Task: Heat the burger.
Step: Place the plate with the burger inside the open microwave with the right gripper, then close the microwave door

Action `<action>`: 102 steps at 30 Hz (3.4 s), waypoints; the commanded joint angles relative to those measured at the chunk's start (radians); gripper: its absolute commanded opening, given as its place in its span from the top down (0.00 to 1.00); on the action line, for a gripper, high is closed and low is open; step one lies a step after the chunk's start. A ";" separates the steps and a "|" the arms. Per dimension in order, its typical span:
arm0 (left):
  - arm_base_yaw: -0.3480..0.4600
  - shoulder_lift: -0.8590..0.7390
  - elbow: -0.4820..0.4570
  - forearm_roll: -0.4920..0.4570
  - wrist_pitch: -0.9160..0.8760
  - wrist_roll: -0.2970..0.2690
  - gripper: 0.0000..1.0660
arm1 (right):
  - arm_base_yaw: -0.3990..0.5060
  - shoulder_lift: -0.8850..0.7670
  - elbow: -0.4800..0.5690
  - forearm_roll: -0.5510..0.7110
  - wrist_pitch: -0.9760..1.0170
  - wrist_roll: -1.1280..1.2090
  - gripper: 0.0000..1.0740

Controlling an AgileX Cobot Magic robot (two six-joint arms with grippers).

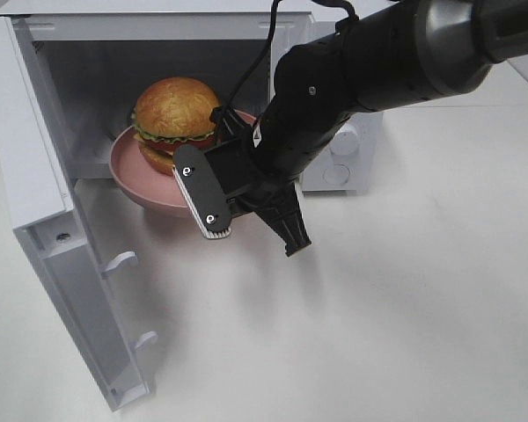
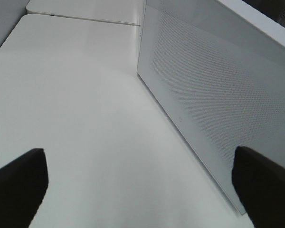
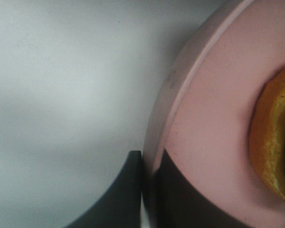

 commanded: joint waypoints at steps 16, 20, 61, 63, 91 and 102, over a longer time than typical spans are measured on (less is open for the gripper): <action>0.005 -0.016 0.000 -0.001 -0.008 0.000 0.08 | -0.005 0.080 -0.141 -0.036 -0.027 0.060 1.00; 0.005 -0.016 0.000 -0.001 -0.008 0.000 0.08 | -0.005 0.112 -0.191 -0.046 -0.005 0.079 1.00; 0.005 -0.016 0.000 0.000 -0.008 0.000 0.08 | -0.026 0.353 -0.558 -0.133 0.055 0.195 1.00; 0.005 -0.016 0.000 0.000 -0.008 0.000 0.08 | -0.028 0.353 -0.558 -0.133 0.051 0.195 1.00; 0.005 -0.016 0.000 0.000 -0.008 0.000 0.08 | -0.040 0.353 -0.560 -0.156 0.025 0.233 0.66; 0.005 -0.016 0.000 0.000 -0.008 0.000 0.08 | -0.037 0.353 -0.557 -0.156 0.048 0.279 0.60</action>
